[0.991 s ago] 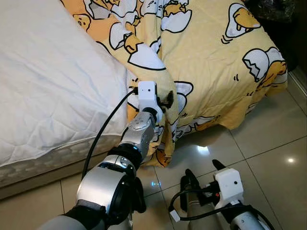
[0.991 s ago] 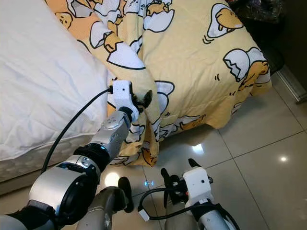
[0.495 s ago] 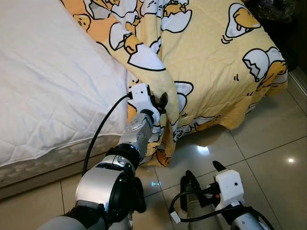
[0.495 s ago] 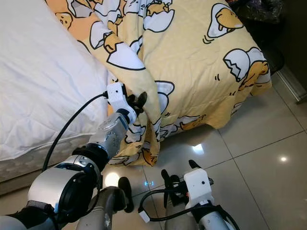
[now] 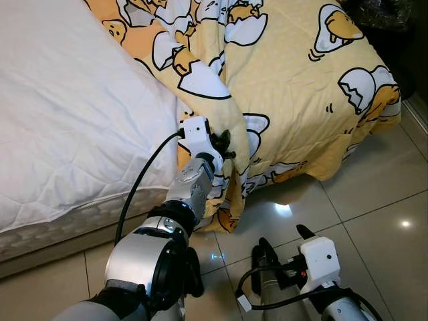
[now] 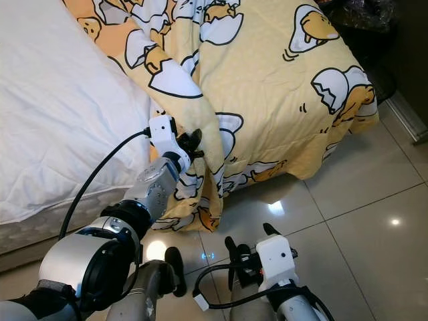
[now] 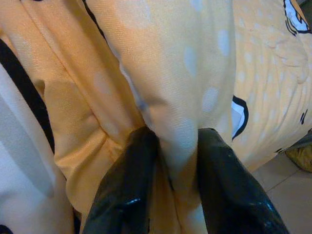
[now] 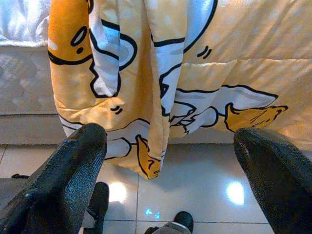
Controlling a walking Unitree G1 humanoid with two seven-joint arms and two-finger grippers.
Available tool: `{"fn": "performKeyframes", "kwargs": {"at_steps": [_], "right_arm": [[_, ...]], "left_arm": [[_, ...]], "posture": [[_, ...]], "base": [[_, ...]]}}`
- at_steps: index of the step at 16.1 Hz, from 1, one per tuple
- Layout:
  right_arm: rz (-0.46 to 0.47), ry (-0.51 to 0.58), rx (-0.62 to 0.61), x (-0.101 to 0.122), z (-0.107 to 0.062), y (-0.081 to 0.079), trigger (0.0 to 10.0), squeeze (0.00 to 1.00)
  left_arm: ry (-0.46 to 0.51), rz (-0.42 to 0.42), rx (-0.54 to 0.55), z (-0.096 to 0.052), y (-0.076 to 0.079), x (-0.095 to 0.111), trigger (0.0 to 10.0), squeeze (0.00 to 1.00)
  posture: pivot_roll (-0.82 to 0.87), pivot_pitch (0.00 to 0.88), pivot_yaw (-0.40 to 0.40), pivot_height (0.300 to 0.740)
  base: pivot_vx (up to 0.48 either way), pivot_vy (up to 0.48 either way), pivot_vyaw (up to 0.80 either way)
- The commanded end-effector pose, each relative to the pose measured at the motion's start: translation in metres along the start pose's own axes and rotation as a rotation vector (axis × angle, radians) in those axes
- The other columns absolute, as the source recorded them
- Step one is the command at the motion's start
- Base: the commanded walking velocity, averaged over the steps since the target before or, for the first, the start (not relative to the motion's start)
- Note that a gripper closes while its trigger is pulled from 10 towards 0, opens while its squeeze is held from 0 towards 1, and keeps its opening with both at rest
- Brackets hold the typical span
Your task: Clean up the room
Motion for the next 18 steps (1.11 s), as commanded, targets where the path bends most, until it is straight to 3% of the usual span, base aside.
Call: {"fn": "performKeyframes", "kwargs": {"at_steps": [1,18], "right_arm": [[0.003,-0.012,0.009,-0.0018,-0.0052,-0.0037,10.0,0.00],[0.003,-0.012,0.009,-0.0018,-0.0052,-0.0037,10.0,0.00]], "left_arm": [[-0.116,-0.087,-0.180,-0.0014,0.0870,-0.0440,0.0,0.00],[-0.116,-0.087,-0.180,-0.0014,0.0870,-0.0440,0.0,0.00]], "posture": [[-0.36,0.339,0.075,0.731],[-0.36,0.339,0.075,0.731]], "base": [[0.000,0.000,0.00],[0.000,0.000,0.00]]}}
Point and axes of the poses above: a point about 5 cm out from each wrist's last joint towards the gripper, its own z axis pointing out of the wrist towards the gripper, its own x axis along the axis of the wrist's last joint, y = z × x, the point moved 2 cm from there along z, pointing out of the wrist towards the gripper, and after that the axes turned 6 degrees about -z, right-handed, at the moved point
